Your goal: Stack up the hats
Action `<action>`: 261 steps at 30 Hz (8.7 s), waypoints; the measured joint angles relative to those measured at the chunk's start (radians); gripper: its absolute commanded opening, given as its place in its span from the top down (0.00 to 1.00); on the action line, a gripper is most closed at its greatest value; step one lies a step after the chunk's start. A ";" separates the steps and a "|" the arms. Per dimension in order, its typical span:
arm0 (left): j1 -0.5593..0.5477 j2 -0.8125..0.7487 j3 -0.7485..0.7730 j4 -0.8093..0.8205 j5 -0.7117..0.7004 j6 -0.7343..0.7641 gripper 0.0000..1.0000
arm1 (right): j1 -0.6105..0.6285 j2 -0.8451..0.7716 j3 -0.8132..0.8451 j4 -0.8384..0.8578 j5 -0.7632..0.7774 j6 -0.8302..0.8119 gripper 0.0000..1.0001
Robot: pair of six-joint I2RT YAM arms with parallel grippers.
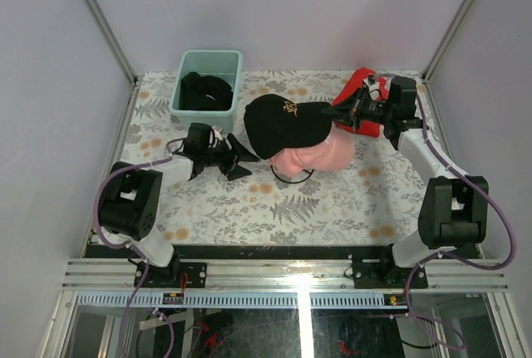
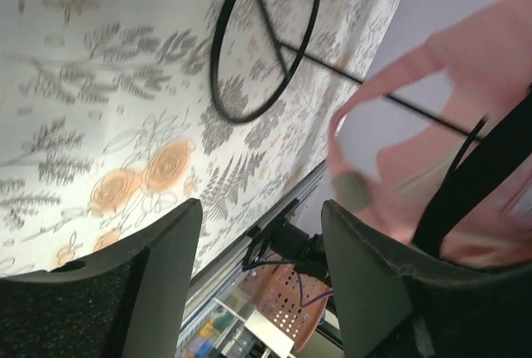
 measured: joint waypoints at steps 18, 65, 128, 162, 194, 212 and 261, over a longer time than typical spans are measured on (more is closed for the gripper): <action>-0.082 -0.026 -0.066 0.195 0.002 -0.096 0.40 | -0.006 0.010 0.049 0.183 0.009 0.188 1.00; 0.058 -0.148 -0.060 0.177 0.031 -0.116 0.34 | -0.203 0.002 -0.202 -0.027 -0.180 -0.204 1.00; -0.037 0.209 0.266 -0.142 -0.021 0.200 0.41 | -0.164 0.109 -0.296 -0.284 -0.115 -0.506 0.50; -0.037 0.023 0.138 -0.311 -0.084 0.250 0.65 | -0.274 -0.133 -0.847 0.559 -0.045 0.260 0.01; -0.037 0.108 0.229 -0.381 -0.062 0.305 0.66 | -0.062 0.386 -0.773 1.434 0.161 0.593 0.01; -0.032 0.126 0.261 -0.408 -0.050 0.325 0.69 | -0.029 0.406 -0.723 1.442 0.186 0.595 0.78; 0.075 -0.034 0.373 -0.628 -0.036 0.433 0.38 | -0.119 -0.183 -0.436 0.206 0.045 -0.120 1.00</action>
